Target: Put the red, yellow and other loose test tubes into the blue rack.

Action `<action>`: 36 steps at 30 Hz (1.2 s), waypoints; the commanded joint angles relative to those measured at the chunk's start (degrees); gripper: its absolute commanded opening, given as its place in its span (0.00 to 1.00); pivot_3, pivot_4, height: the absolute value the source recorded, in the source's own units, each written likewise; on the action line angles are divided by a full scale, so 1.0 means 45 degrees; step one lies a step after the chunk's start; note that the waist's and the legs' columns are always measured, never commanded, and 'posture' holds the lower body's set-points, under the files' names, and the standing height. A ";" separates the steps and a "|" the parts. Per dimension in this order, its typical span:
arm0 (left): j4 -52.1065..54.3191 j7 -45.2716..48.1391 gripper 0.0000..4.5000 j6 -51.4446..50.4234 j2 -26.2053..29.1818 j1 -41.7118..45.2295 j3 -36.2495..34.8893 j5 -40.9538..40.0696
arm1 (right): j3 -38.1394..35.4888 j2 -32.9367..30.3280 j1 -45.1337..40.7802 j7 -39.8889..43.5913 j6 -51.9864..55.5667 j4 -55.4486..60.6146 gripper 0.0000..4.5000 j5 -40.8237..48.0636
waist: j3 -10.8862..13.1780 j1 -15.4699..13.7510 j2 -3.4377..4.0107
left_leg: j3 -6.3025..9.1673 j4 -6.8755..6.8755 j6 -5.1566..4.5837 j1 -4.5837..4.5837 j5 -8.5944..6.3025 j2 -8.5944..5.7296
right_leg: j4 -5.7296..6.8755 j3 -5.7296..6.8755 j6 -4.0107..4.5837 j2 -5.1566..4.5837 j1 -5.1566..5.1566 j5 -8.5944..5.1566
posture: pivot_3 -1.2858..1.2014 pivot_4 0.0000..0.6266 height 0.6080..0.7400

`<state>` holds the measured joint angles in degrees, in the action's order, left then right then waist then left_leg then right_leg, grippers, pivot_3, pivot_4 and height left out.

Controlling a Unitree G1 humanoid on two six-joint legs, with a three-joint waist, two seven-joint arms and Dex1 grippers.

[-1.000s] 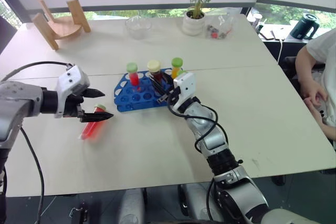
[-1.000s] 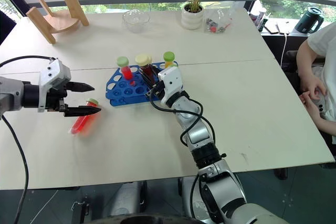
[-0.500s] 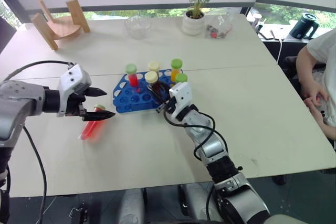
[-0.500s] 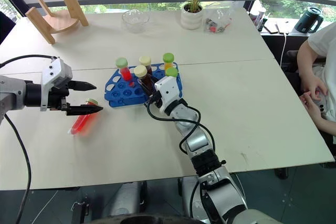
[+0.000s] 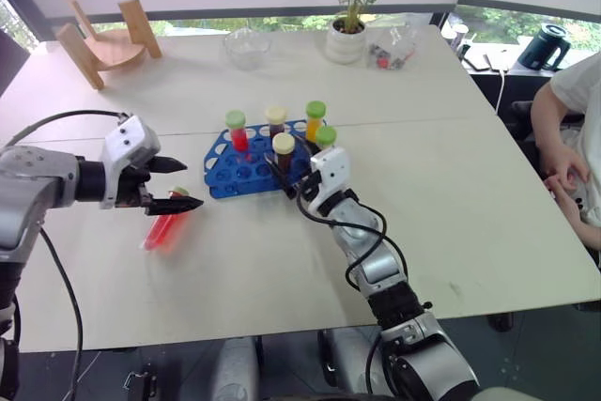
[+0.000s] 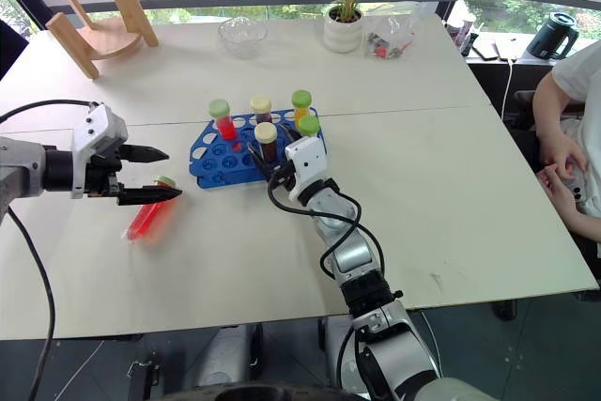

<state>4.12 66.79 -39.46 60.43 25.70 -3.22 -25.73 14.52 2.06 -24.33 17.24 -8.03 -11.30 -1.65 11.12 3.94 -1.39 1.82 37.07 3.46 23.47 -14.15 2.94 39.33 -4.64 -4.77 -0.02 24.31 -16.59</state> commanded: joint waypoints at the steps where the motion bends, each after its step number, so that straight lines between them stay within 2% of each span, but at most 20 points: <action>1: -0.0321 -0.0848 1.00 -0.0155 -0.0004 0.0823 -0.0644 0.0188 | 0.0467 -0.0154 0.0139 0.0450 0.0531 0.1985 0.94 -0.0079 | 0.0000 -0.0008 0.0000 | 0.0001 0.0001 0.0000 0.0000 0.0000 0.0000 | 0.0000 0.0000 0.0000 0.0000 0.0000 0.0000 | 0.52 0.24 1.00; 3: -0.0674 -0.1531 1.00 -0.0867 -0.0053 0.1604 -0.0725 0.0200 | 0.0496 -0.0577 0.0333 0.0913 0.1457 0.3442 0.94 0.0175 | -0.0002 -0.0035 -0.0003 | 0.0005 0.0002 0.0000 0.0001 0.0000 0.0000 | 0.0000 0.0003 0.0000 0.0001 -0.0001 0.0000 | 0.52 0.24 1.00; 7: -0.1720 -0.2331 1.00 -0.4009 0.0540 0.3731 -0.0074 0.0307 | 0.0125 -0.2651 0.0381 0.3054 0.4377 0.6841 0.94 0.1652 | 0.0000 -0.0121 -0.0010 | 0.0014 0.0019 0.0000 0.0017 0.0000 -0.0005 | -0.0002 0.0010 -0.0005 0.0000 -0.0004 0.0001 | 0.52 0.24 1.00; 11: -0.1845 -0.1685 1.00 -0.7518 0.1587 0.5319 0.2548 0.0521 | -0.0584 -0.4963 -0.0224 0.5360 0.8015 0.9143 0.94 0.4756 | 0.0003 -0.0060 -0.0005 | 0.0019 0.0004 -0.0001 -0.0006 -0.0001 -0.0006 | -0.0010 0.0008 -0.0005 0.0007 -0.0023 -0.0002 | 0.52 0.24 1.00; 13: -0.2160 -0.1837 1.00 -0.9472 0.1190 0.6282 0.3624 0.0317 | -0.0907 -0.6390 -0.0668 0.6914 0.9837 0.9826 0.94 0.6721 | 0.0005 -0.0044 -0.0001 | 0.0020 -0.0003 -0.0002 -0.0015 -0.0001 -0.0004 | -0.0005 0.0007 -0.0003 0.0015 -0.0024 -0.0004 | 0.52 0.24 1.00; 16: -0.3269 -0.2152 1.00 -1.1307 0.0417 0.7217 0.4281 0.0131 | -0.0866 -0.7648 -0.1197 0.8155 1.1561 1.0315 0.94 0.8508 | 0.0005 -0.0079 -0.0005 | 0.0033 0.0009 -0.0004 -0.0011 -0.0001 -0.0002 | -0.0001 0.0014 -0.0001 0.0020 -0.0031 -0.0004 | 0.52 0.24 1.00; 18: -0.3959 -0.2022 1.00 -1.1551 0.0227 0.7429 0.5497 0.0238 | -0.0965 -0.8252 -0.1561 0.8975 1.2492 1.0212 0.94 0.9692 | 0.0006 -0.0021 -0.0010 | 0.0035 0.0013 -0.0004 -0.0008 -0.0001 -0.0003 | -0.0002 0.0015 -0.0001 0.0020 -0.0030 -0.0004 | 0.52 0.24 1.00; 20: -0.4504 -0.1840 1.00 -1.1513 0.0203 0.7676 0.6578 0.0348 | -0.0849 -0.8557 -0.1689 0.9179 1.2714 1.0153 0.94 0.9822 | 0.0007 0.0014 -0.0009 | 0.0032 0.0012 -0.0006 -0.0008 -0.0002 -0.0003 | -0.0003 0.0009 -0.0001 0.0021 -0.0025 -0.0004 | 0.52 0.24 1.00; 27: -0.5323 -0.1085 1.00 -1.0149 -0.0100 0.8163 0.8957 0.0985 | -0.0409 -0.8316 -0.1623 0.8178 1.2851 1.0664 0.94 0.9564 | 0.0007 -0.0068 -0.0009 | 0.0039 0.0010 -0.0009 0.0012 -0.0004 0.0001 | -0.0002 0.0010 0.0015 0.0030 0.0001 -0.0013 | 0.52 0.24 1.00; 31: -0.6366 -0.0931 1.00 -0.9037 -0.0720 0.8225 0.9821 0.1924 | -0.0813 -0.7536 -0.1479 0.6994 1.2668 1.0562 0.94 0.9577 | 0.0006 -0.0171 -0.0010 | 0.0036 0.0017 -0.0009 0.0012 -0.0004 0.0000 | 0.0000 0.0010 0.0014 0.0027 0.0001 -0.0012 | 0.52 0.24 1.00; 36: -0.6728 -0.0277 0.47 -0.8153 -0.1073 0.7952 1.0342 0.2641 | -0.0864 -0.7239 -0.1250 0.6168 1.2765 1.0743 0.95 0.9671 | 0.0002 -0.0302 -0.0002 | 0.0028 0.0014 -0.0009 0.0009 -0.0004 -0.0001 | 0.0000 0.0006 0.0015 0.0027 0.0001 -0.0013 | 0.52 0.24 1.00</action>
<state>-25.87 64.63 -77.35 55.92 62.24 41.97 -15.21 12.40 -31.03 -29.85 46.10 49.74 34.68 40.98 11.13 2.58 -1.40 1.96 37.13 3.42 23.51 -14.16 2.94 39.33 -4.61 -4.70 0.10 24.32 -16.64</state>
